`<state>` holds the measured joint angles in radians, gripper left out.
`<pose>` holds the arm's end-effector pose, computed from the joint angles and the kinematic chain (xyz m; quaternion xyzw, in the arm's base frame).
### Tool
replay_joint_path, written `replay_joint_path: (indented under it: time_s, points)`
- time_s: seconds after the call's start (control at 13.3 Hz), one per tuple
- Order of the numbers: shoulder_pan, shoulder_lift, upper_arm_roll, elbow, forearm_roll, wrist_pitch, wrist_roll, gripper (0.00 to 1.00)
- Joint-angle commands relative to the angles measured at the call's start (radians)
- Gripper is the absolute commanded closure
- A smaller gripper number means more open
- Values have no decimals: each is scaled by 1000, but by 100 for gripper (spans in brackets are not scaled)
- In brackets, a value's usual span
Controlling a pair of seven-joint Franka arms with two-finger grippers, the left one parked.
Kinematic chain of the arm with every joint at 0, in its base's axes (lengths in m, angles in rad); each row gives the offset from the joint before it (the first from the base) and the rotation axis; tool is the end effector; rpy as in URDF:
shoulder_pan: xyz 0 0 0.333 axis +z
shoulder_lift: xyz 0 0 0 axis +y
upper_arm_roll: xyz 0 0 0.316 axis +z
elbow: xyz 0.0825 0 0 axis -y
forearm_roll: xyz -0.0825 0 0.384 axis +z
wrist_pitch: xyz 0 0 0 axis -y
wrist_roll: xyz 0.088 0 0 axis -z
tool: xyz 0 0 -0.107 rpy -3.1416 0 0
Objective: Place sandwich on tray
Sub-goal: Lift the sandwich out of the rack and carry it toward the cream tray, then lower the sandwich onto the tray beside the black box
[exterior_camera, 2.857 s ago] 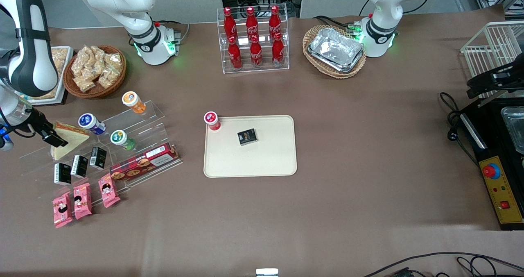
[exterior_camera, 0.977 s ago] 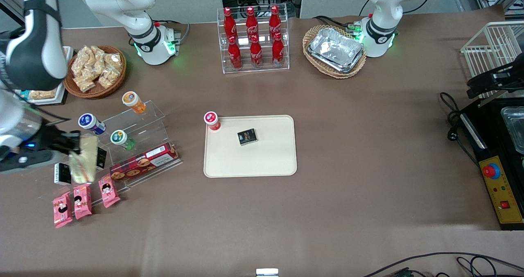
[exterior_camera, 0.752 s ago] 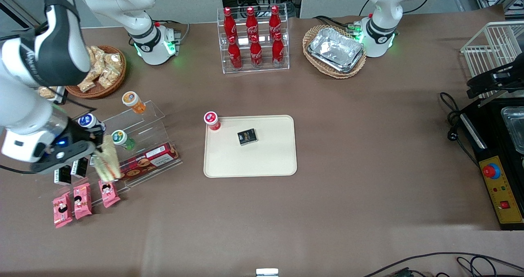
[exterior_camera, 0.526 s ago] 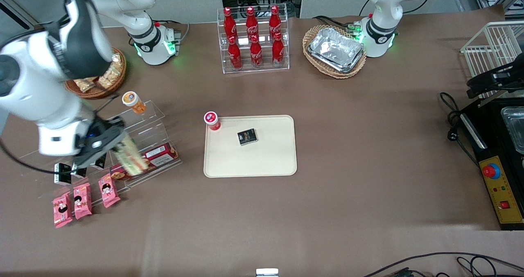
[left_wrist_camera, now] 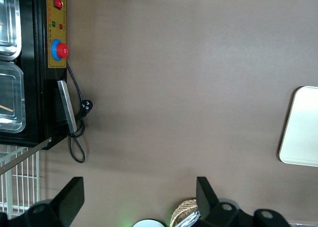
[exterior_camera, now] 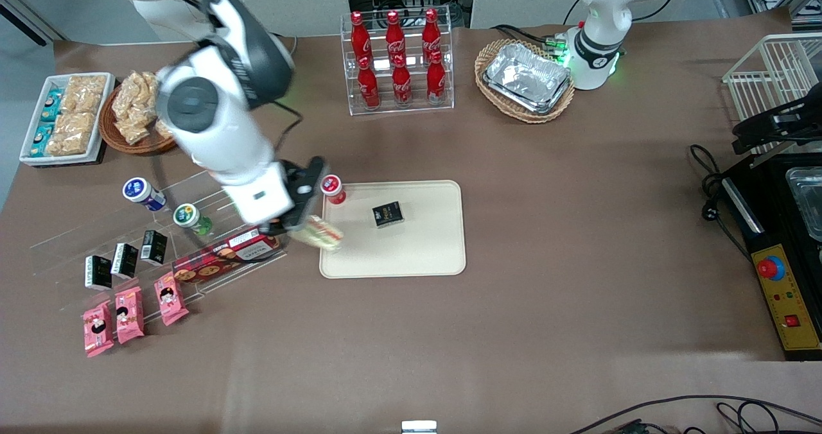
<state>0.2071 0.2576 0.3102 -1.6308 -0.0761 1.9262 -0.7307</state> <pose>0.5685 0.2971 0.4793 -0.8074 -0.5894 -0.0254 0.0001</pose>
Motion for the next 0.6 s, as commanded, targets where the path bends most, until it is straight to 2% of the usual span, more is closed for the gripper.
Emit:
replay_joint_path:
  time_s: [0.0,0.3,0.53]
  points:
    - [119,101,1,35,-106,33,-16,77]
    - [153,210,1,35,-140,146,-18,77]
    - [184,291,-2,35,-217,229,-10,77]
